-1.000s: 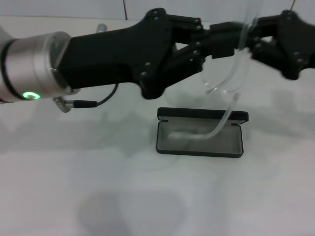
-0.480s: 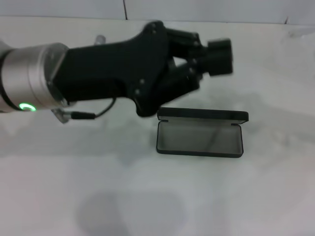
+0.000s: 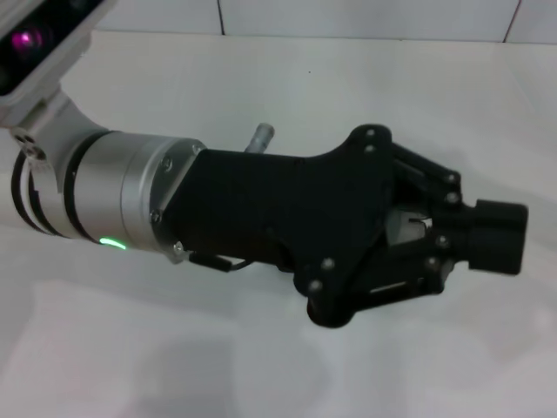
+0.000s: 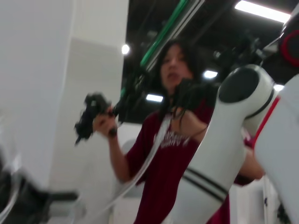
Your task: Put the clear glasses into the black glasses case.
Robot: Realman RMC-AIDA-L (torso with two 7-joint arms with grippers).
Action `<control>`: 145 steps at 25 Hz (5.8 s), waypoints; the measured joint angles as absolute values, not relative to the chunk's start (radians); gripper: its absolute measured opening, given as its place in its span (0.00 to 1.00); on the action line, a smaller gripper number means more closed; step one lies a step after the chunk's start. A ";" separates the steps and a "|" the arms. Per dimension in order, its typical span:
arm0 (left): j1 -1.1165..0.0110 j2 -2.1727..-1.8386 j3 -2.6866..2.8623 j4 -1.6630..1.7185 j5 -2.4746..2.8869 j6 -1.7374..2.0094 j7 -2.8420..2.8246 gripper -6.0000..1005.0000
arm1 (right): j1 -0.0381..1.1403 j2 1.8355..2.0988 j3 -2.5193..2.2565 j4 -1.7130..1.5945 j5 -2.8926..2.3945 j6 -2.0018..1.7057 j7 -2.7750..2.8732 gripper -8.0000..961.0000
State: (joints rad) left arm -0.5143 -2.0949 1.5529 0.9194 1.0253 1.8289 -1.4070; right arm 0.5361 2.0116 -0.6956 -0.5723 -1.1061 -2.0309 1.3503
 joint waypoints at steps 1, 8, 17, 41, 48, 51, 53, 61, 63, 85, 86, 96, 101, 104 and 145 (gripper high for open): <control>-0.515 -2.095 1.559 0.920 1.004 1.830 -1.396 0.09 | 0.543 2.012 -0.720 -0.550 -1.108 -2.017 1.332 0.11; -0.516 -2.097 1.563 0.907 0.930 1.826 -1.357 0.09 | 0.581 2.015 -0.880 -0.482 -1.109 -1.929 1.239 0.11; -0.527 -2.095 1.556 0.835 0.865 1.802 -1.319 0.09 | 0.600 2.022 -0.962 -0.475 -1.109 -1.887 1.210 0.11; -0.543 -2.094 1.474 0.701 0.819 1.744 -1.305 0.09 | 0.623 2.022 -1.120 -0.478 -1.109 -1.807 1.183 0.11; -0.566 -2.092 1.465 0.656 0.808 1.741 -1.303 0.09 | 0.635 2.020 -1.141 -0.480 -1.109 -1.802 1.183 0.11; -0.566 -2.092 1.465 0.655 0.807 1.740 -1.302 0.09 | 0.632 2.020 -1.137 -0.480 -1.106 -1.801 1.183 0.11; -0.566 -2.092 1.465 0.655 0.809 1.740 -1.303 0.09 | 0.625 2.020 -1.127 -0.480 -1.100 -1.800 1.183 0.11; -0.575 -2.089 1.473 0.664 0.841 1.753 -1.309 0.09 | 0.613 2.019 -1.091 -0.477 -1.096 -1.799 1.183 0.12; -0.578 -2.089 1.473 0.664 0.844 1.753 -1.309 0.09 | 0.613 2.019 -1.091 -0.477 -1.096 -1.799 1.183 0.12; -0.584 -2.092 1.465 0.658 0.842 1.682 -1.280 0.09 | 0.628 2.023 -1.129 -0.480 -1.102 -1.808 1.187 0.12; -0.584 -2.092 1.465 0.658 0.843 1.678 -1.278 0.09 | 0.628 2.023 -1.129 -0.480 -1.102 -1.808 1.187 0.12; -0.583 -2.092 1.465 0.658 0.847 1.667 -1.276 0.09 | 0.627 2.023 -1.129 -0.480 -1.105 -1.809 1.187 0.12; -0.582 -2.092 1.465 0.658 0.847 1.667 -1.276 0.09 | 0.627 2.023 -1.129 -0.480 -1.105 -1.814 1.187 0.12; -0.580 -2.092 1.465 0.658 0.847 1.667 -1.276 0.09 | 0.626 2.023 -1.129 -0.480 -1.103 -1.817 1.187 0.12; -0.284 -1.924 1.038 0.659 1.166 1.871 -1.326 0.09 | 0.687 2.026 -1.613 -1.982 -2.463 -1.950 2.504 0.12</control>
